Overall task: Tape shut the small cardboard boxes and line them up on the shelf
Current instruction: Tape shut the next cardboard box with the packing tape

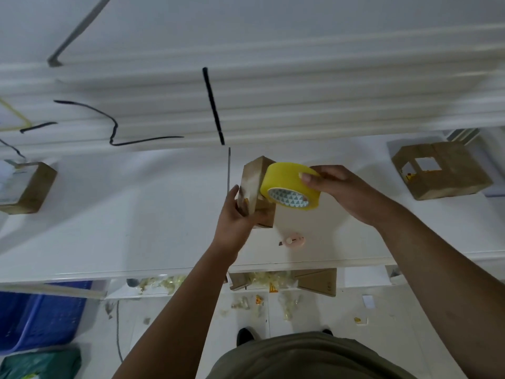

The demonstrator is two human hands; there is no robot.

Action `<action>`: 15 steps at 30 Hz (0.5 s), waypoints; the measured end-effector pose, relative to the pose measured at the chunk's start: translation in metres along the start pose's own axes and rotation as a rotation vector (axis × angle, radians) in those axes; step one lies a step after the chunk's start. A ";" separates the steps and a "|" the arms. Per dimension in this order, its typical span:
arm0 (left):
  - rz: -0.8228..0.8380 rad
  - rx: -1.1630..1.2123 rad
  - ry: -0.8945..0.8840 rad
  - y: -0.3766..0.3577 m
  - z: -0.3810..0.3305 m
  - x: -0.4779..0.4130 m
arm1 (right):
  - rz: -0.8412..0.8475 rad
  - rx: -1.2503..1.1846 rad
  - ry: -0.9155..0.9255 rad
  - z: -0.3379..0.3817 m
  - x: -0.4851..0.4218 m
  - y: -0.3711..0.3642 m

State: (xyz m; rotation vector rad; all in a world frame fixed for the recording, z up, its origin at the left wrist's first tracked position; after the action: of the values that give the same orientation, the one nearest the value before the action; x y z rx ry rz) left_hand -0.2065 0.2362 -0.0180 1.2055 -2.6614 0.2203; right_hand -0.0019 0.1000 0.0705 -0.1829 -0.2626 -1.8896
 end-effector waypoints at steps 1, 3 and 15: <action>-0.010 0.040 0.020 0.001 -0.002 0.001 | -0.015 0.002 0.023 0.002 0.004 -0.001; -0.016 0.206 0.068 0.007 -0.010 0.001 | -0.112 0.068 0.075 0.002 0.006 0.001; 0.228 0.941 0.314 -0.024 -0.022 0.029 | -0.318 0.531 -0.159 -0.024 0.005 -0.006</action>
State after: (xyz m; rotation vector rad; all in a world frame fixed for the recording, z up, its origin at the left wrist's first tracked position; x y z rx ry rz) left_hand -0.2048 0.2044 0.0117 0.9062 -2.4090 1.6750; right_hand -0.0088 0.0909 0.0477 0.0757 -0.9325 -2.0459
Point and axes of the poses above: each hand's wrist, its own x-axis away from the middle knuckle, its own y-axis out of the back of the hand, z = x × y, the point moved 2 cm from there along -x, towards the middle knuckle, and after that the axes turned 5 degrees about -y, right-handed, at the moved point
